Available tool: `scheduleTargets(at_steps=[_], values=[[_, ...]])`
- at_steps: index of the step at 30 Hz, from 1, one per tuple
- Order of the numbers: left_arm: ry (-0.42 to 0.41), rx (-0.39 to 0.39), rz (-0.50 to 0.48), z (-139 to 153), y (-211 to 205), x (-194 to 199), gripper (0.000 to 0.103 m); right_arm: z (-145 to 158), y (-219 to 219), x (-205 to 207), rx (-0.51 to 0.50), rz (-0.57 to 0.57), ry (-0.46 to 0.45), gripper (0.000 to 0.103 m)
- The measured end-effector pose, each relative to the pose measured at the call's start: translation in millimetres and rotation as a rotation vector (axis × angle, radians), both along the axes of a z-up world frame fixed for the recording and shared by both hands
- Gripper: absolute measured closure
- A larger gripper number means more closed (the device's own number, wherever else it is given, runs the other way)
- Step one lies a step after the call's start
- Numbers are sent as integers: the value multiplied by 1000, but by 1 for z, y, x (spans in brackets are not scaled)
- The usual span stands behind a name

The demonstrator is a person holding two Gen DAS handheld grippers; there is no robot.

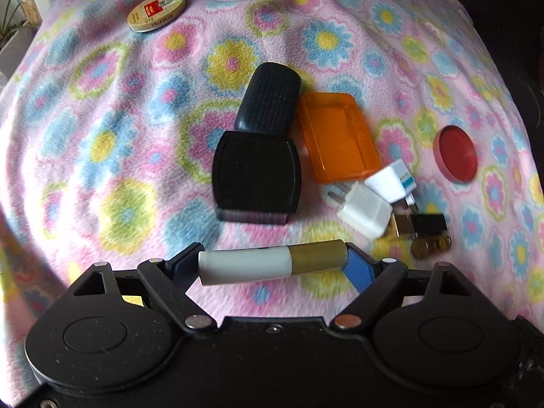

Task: Organize rigid objects
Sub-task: 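Grasp the white-and-gold CIELO tube with the left tool while the right tool lifts the lipstick, then carry the lipstick and CIELO tube in both tools over the basket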

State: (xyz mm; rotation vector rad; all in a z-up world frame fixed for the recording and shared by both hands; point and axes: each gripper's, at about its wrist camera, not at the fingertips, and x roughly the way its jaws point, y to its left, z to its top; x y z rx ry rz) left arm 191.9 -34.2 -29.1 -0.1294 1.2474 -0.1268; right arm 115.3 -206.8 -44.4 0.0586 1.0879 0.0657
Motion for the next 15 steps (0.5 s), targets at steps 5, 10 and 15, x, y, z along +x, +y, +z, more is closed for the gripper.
scheduleTargets(at_steps=[5,10,15], values=[[-40,14,-60,28,9,-37,21,16,-5,-35,88,-123,-13,30],[-88,12,-104,50,19,-81,21,27,7,-75,104,-160,-21,30],[-103,19,-134,55,28,-122,21,38,22,-111,91,-175,-21,30]])
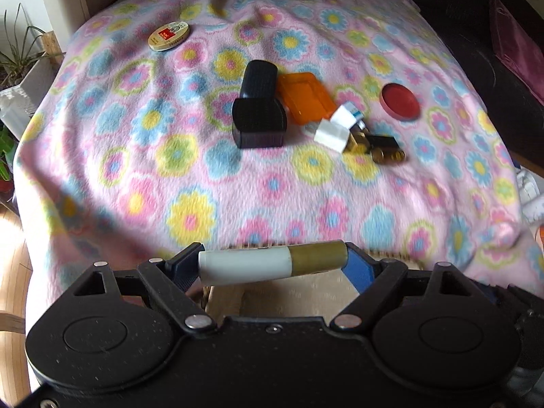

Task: Organize rigid objects
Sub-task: 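Carry the lipstick and CIELO tube in both tools over the basket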

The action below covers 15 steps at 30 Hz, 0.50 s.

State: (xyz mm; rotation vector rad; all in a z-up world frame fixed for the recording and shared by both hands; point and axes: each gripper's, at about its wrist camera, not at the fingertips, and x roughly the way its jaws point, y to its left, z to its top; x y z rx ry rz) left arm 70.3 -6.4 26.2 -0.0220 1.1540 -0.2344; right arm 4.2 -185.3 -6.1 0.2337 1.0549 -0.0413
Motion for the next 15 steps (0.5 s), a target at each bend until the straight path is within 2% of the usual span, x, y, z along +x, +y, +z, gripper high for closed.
scheduleTargets(at_steps=[7,15], values=[[34,23,-16,-8,10,-45,21,9,10,-40,20,-41,42,30],[54,63,-41,-19,13,-78,21,11,15,-75,29,-77,75,30]])
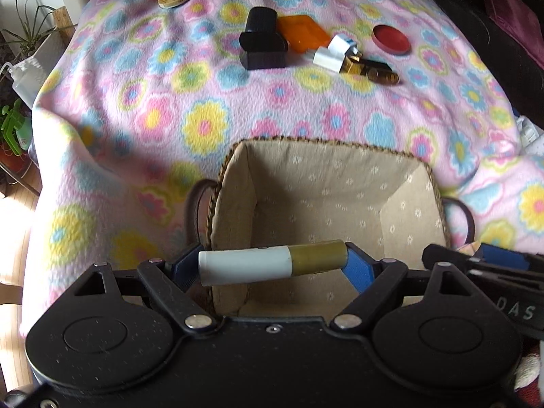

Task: Organize rigid objects
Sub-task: 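Carry the lipstick and CIELO tube in both tools over the basket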

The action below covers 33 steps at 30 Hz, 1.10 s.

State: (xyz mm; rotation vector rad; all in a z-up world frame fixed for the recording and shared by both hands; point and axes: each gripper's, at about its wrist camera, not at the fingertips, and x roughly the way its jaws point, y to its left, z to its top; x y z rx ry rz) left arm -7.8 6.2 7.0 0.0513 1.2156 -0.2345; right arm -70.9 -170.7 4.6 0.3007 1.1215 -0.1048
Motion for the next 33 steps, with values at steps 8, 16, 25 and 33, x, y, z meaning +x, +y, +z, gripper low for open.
scheduleTargets(at_steps=[8,16,25,33], values=[[35,22,43,-12,4,0,21,-3,7,2,-52,29,-22,30],[51,67,10,-19,-7,1,21,-9,8,6,-64,43,-2,30],[73,99,2,-23,-9,3,21,-16,9,10,-81,53,41,30],[87,126,-12,-26,-11,4,21,-18,11,13,-90,56,59,29]])
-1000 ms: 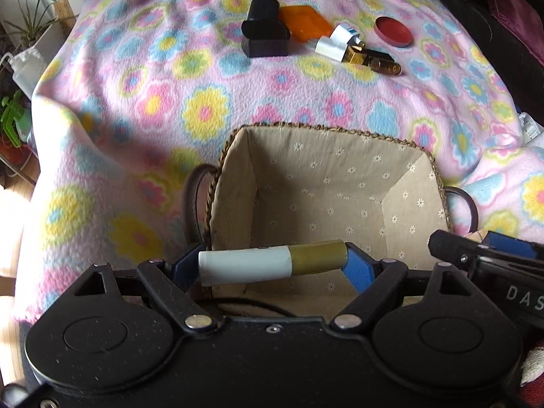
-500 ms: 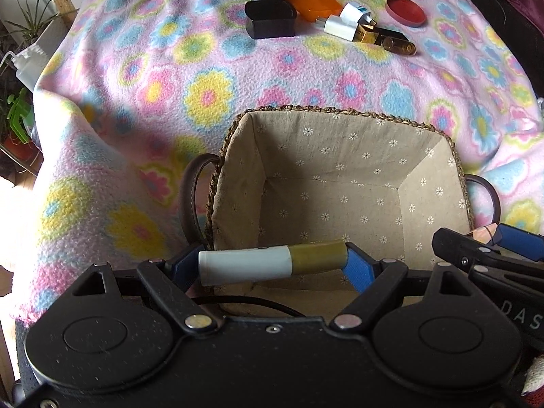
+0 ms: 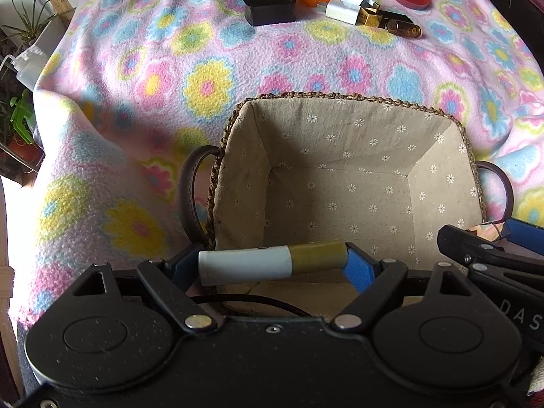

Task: Organize rigid objects
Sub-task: 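Carry the lipstick and CIELO tube in both tools over the basket, then open the right tool to drop the lipstick while the left tool releases the tube inside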

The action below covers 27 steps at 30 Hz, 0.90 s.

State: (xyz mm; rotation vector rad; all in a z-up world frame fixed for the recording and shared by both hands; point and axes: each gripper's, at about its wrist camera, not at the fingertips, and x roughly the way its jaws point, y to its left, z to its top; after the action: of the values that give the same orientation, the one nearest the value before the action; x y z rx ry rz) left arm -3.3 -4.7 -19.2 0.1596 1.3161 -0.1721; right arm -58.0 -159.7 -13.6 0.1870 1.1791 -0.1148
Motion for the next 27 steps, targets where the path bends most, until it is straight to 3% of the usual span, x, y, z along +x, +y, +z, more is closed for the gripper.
scheduleTargets(at_steps=[27], values=[[4,12,6,0,1,0,20,-1,-1,0,13,-6,5,25]])
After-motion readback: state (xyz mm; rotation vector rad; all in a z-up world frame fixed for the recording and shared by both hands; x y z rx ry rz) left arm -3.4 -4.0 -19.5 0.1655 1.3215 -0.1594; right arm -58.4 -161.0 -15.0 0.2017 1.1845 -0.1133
